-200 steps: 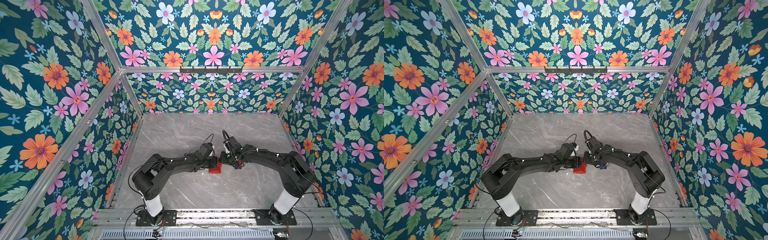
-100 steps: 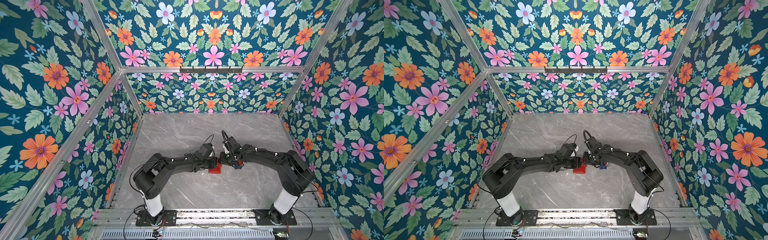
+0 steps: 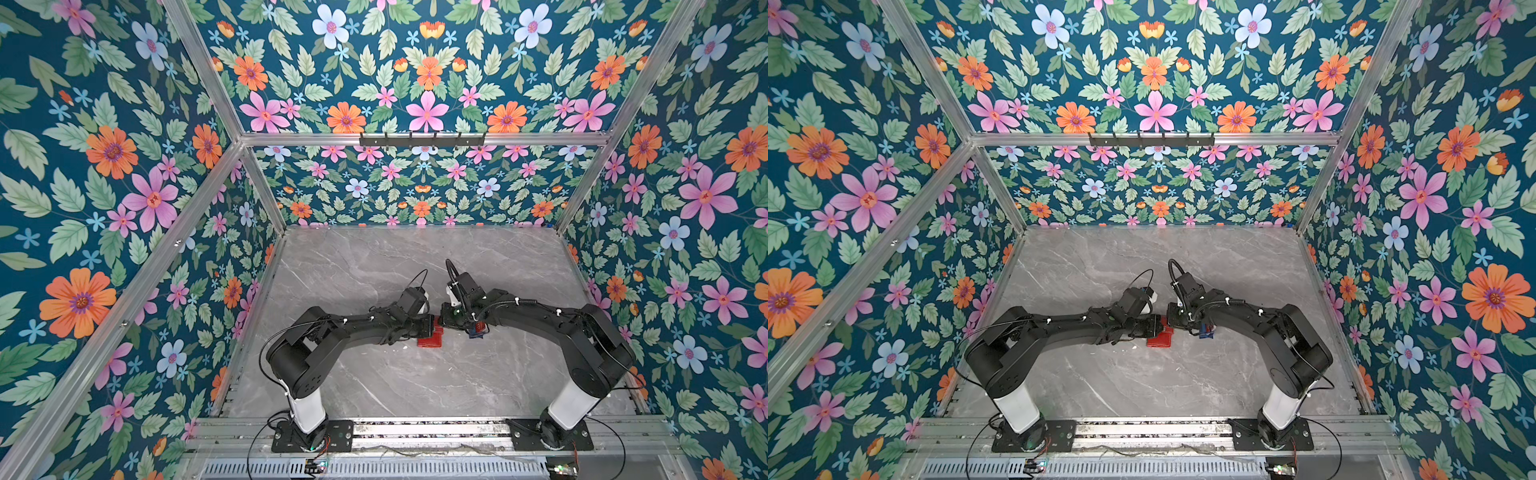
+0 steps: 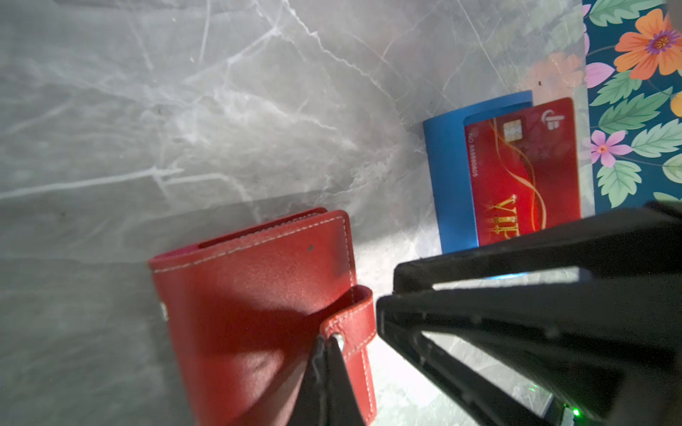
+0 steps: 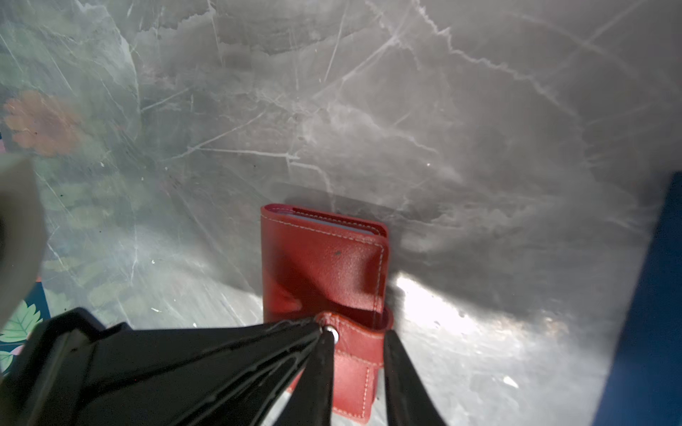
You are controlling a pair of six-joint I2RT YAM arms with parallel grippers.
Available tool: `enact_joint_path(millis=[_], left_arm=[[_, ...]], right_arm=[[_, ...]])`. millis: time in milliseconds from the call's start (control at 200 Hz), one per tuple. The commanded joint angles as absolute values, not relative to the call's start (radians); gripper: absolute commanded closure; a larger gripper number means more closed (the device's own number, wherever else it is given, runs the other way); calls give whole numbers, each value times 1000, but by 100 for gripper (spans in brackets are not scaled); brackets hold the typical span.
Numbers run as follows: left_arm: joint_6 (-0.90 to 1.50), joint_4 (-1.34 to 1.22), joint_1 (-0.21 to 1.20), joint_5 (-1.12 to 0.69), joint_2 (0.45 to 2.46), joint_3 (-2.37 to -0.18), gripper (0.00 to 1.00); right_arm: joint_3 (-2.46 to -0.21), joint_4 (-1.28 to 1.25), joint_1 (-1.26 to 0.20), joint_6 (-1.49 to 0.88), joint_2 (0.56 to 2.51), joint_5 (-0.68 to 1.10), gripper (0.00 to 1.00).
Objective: Insert credit cards into a card holder
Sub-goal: Close the button on the card holder.
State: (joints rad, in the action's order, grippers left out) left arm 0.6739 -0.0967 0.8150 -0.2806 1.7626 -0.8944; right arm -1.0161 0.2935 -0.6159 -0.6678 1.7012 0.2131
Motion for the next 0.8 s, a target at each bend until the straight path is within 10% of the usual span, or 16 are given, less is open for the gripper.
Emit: enact_joint_path(millis=[0,795], left_arm=[[669,-56,815,-256,1755,-890,100],[666,-44,815,-238,1778,-896,100]], right_arm=[[-1020,296,-618,-658,1710,225,75],[-1036,233,-618,-663,1783,340,97]])
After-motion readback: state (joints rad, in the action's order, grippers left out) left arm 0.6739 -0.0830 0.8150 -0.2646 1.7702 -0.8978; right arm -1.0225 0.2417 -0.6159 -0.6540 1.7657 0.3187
